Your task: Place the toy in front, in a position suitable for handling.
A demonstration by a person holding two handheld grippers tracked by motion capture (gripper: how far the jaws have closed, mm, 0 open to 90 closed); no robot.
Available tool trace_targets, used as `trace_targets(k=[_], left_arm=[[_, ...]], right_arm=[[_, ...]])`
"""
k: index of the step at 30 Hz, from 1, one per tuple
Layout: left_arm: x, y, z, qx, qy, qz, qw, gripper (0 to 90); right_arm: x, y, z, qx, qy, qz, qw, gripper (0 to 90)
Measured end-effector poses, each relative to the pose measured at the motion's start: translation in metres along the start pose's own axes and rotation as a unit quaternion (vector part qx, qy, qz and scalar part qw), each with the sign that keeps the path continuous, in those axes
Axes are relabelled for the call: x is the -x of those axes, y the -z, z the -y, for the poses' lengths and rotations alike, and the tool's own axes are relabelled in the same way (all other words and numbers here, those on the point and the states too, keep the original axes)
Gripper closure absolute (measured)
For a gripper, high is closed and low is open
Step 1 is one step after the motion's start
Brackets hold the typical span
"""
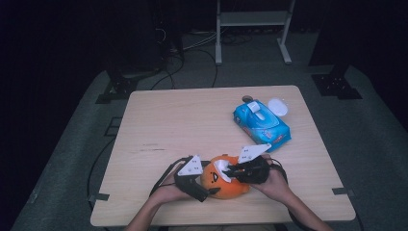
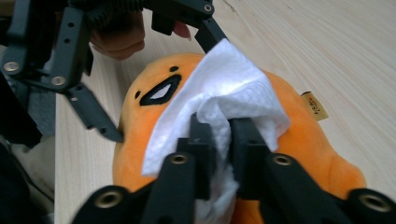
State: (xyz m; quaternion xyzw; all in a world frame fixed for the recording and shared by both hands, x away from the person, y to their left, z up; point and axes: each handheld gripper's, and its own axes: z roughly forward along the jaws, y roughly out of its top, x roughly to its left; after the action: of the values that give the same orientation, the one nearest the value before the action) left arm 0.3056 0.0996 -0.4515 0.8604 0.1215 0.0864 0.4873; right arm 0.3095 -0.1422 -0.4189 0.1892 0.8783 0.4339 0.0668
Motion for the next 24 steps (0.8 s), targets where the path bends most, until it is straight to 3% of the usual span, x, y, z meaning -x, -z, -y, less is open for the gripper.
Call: trace_targets(k=[11, 16, 21, 24], left_arm=[[-0.003, 0.000, 0.003, 0.011, 0.016, -0.005, 0.9998, 11.9], [-0.005, 0.000, 0.002, 0.011, 0.019, -0.008, 0.9997, 12.0], [-0.005, -0.003, 0.001, 0.013, 0.022, -0.011, 0.9996, 11.6], [-0.005, -0.004, 0.001, 0.015, 0.024, -0.013, 0.9995, 11.7]], right_arm=[[0.013, 0.030, 0.008, -0.001, -0.028, 0.010, 0.9996, 85.1], [0.012, 0.045, 0.031, -0.018, -0.045, 0.012, 0.9987, 85.1], [0.000, 0.043, 0.030, -0.011, -0.035, -0.013, 0.9992, 85.0], [-0.009, 0.031, 0.012, 0.002, -0.010, -0.020, 0.9998, 84.9]])
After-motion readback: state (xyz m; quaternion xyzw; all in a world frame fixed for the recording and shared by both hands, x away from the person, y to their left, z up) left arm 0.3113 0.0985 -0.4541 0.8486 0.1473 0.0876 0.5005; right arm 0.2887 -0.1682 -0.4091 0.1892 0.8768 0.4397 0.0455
